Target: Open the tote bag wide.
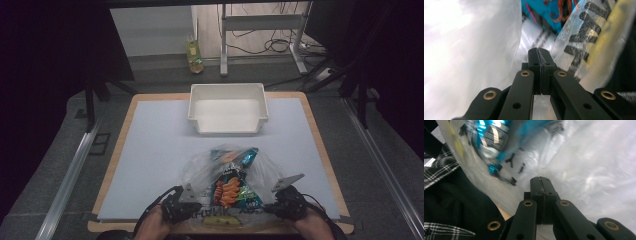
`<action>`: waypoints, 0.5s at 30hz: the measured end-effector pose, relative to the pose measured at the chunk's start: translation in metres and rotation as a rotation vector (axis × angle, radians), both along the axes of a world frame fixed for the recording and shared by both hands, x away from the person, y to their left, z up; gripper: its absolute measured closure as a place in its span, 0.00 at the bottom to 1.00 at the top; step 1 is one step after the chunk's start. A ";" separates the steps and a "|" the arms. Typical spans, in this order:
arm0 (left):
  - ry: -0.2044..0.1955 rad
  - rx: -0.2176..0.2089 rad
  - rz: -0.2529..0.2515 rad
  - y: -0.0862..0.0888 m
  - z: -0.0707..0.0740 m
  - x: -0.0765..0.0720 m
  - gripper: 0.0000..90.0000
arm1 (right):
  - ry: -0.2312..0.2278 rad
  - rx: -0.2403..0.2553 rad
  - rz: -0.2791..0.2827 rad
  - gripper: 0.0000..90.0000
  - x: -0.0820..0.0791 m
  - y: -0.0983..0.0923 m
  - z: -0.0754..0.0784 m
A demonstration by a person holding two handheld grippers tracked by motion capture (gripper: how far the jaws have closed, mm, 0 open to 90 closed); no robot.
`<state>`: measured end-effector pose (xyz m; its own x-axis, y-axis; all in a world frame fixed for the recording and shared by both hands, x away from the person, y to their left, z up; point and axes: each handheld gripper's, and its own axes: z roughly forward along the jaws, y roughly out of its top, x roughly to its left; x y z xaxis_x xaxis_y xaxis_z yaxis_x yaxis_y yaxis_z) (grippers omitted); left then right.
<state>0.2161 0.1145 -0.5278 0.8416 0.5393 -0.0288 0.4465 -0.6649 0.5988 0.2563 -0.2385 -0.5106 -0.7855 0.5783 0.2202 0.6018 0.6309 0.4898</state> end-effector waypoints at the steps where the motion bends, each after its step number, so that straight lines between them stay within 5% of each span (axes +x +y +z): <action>1: -0.004 -0.001 0.005 0.003 0.000 -0.004 0.99 | -0.004 -0.006 -0.008 1.00 0.000 -0.002 0.000; 8: -0.007 -0.002 0.038 0.024 -0.002 -0.015 0.99 | -0.033 -0.065 -0.041 1.00 -0.003 -0.012 0.005; 15: 0.027 -0.027 0.104 0.042 -0.002 -0.006 0.99 | -0.051 -0.097 -0.088 1.00 0.001 -0.025 0.008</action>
